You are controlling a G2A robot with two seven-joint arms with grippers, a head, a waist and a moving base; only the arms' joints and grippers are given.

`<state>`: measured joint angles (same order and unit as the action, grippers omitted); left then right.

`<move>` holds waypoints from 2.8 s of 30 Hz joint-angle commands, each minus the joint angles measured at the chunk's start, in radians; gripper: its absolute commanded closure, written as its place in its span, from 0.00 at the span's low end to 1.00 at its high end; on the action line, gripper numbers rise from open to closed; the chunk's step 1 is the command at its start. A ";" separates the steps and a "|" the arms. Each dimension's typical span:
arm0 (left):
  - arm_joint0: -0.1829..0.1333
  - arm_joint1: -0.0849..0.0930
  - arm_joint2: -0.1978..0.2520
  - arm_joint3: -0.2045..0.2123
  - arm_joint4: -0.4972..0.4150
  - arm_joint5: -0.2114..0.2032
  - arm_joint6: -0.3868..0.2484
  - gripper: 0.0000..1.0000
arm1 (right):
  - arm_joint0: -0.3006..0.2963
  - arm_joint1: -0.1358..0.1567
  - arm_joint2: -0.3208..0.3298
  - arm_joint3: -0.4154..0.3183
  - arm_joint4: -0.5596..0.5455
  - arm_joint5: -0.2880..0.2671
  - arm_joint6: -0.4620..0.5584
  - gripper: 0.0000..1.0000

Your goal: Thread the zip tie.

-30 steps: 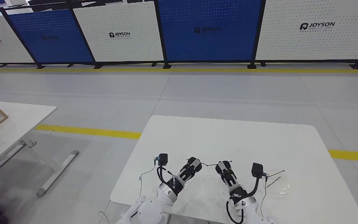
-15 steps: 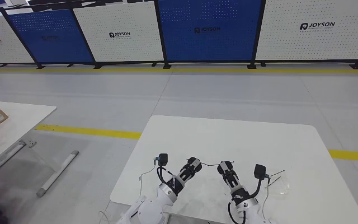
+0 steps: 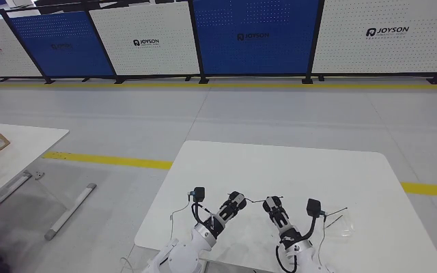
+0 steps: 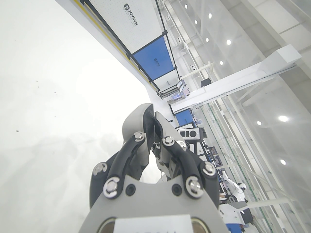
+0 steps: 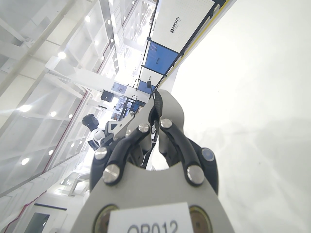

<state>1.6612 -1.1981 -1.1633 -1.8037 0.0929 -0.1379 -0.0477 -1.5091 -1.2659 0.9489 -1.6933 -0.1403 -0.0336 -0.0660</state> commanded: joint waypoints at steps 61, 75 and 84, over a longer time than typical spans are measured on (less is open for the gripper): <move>-0.014 -0.010 0.010 0.029 -0.196 -0.061 -0.029 1.00 | 0.026 -0.039 -0.003 0.069 0.029 -0.082 0.051 1.00; -0.009 -0.006 0.016 0.013 -0.073 -0.027 -0.013 0.88 | -0.012 -0.042 0.023 0.040 -0.016 -0.090 0.014 1.00; -0.003 -0.006 0.021 0.011 -0.040 -0.016 -0.002 0.71 | -0.019 -0.047 0.027 0.034 -0.034 -0.084 0.013 1.00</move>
<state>1.6574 -1.2040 -1.1421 -1.7921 0.0514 -0.1535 -0.0506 -1.5281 -1.3121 0.9754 -1.6597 -0.1737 -0.1178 -0.0532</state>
